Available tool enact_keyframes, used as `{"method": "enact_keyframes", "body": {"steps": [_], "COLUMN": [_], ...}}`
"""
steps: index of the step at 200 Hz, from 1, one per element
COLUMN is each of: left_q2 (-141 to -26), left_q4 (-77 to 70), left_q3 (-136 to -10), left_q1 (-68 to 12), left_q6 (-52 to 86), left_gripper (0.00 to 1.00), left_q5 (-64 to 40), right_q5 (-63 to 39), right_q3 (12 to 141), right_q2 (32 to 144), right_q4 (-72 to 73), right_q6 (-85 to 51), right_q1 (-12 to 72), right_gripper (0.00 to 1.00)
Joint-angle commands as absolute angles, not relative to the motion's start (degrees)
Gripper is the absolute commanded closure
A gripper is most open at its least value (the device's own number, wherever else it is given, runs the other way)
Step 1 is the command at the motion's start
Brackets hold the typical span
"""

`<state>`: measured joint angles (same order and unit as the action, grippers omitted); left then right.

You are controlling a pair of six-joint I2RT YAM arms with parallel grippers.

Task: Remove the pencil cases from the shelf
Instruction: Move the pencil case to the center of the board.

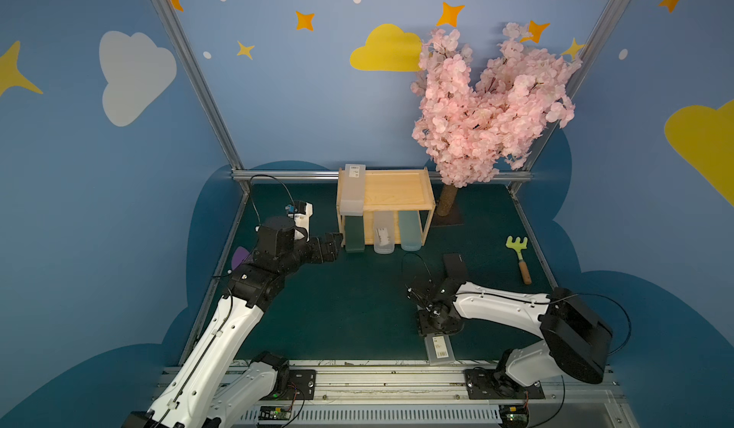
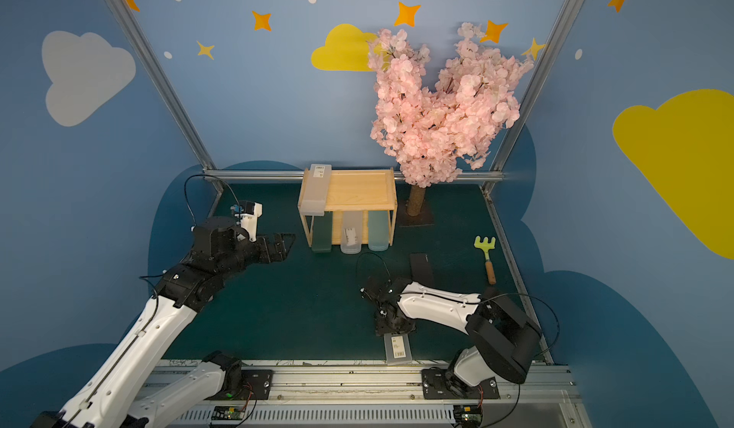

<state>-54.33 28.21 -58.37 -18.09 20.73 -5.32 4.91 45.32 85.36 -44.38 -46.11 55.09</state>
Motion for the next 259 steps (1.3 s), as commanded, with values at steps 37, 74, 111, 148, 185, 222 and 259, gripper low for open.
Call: {"method": "enact_keyframes", "body": {"steps": [37,74,111,148,185,222,259], "left_q2": [-54.56,-54.63,-54.64,-55.13,-55.67,-56.08,-56.07], "left_q4": [27.69,28.1,28.73,28.68,28.67,28.67,28.65], "left_q3": [-58.5,-58.48,-58.88,-59.06,-59.23,-59.48,-59.74], "left_q1": [-18.26,-18.29,-18.28,-18.24,-18.21,-18.26,-18.26], "left_q6": [19.22,18.71,17.89,17.45,17.19,17.05,17.23], "left_gripper": [0.0,0.0,0.0,0.0,0.0,0.0,0.0], "left_q5": [-4.44,-4.0,-3.17,-2.99,-2.81,-2.81,-2.81], "right_q5": [6.5,5.32,4.82,4.94,4.74,5.51,6.8], "right_q3": [54.04,58.43,62.15,64.63,64.5,64.3,65.29], "right_q2": [87.82,93.38,98.55,101.24,102.48,100.93,93.61], "right_q4": [-44.32,-42.91,-42.1,-42.01,-41.33,-40.69,-42.89], "right_q6": [-36.48,-31.07,-28.18,-27.07,-26.91,-27.05,-26.83], "right_q1": [44.06,38.33,36.13,35.42,34.81,34.94,35.93], "right_gripper": [0.34,0.33,0.33,0.31,0.27,0.07,0.02]}}
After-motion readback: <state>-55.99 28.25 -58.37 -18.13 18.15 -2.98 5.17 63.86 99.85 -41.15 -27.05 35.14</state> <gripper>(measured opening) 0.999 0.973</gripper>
